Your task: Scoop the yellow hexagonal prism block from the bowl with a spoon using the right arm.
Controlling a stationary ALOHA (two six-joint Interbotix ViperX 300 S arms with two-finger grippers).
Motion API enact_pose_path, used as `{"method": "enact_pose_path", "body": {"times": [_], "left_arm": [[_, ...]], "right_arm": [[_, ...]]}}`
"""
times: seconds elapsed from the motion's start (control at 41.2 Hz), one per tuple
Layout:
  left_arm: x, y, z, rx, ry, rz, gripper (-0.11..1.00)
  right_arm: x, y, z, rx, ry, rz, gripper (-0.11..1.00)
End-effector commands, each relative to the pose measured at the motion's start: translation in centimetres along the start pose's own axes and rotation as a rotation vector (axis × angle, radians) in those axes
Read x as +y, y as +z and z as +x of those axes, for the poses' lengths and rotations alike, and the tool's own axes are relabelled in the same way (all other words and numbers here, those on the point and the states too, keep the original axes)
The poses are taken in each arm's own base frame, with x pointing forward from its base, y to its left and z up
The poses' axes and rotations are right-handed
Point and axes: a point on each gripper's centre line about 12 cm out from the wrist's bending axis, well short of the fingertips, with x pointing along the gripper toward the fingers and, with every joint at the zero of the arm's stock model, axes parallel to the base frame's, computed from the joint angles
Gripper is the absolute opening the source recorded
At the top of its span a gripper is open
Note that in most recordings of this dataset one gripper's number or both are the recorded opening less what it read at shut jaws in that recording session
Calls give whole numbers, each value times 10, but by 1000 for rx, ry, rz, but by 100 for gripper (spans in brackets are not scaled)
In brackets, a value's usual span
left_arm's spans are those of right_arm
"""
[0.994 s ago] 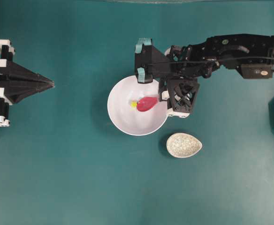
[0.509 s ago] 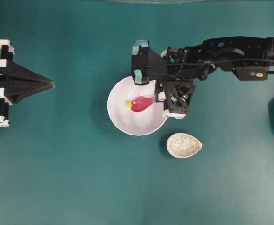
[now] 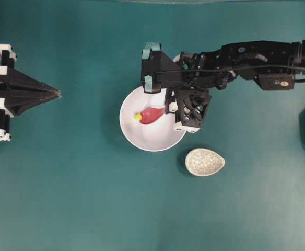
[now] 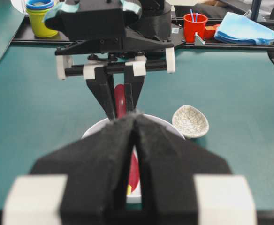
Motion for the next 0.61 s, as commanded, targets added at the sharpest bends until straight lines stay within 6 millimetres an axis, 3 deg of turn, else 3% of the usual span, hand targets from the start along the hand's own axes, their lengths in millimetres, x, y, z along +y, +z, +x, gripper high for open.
{"method": "enact_pose_path", "body": {"times": [0.0, 0.582], "left_arm": [[0, 10, 3, -29, 1, 5, 3], [0, 10, 3, -29, 1, 5, 3]], "right_arm": [[3, 13, -10, -52, 4, 1, 25], [4, 14, -8, -80, 3, 25, 25]]}}
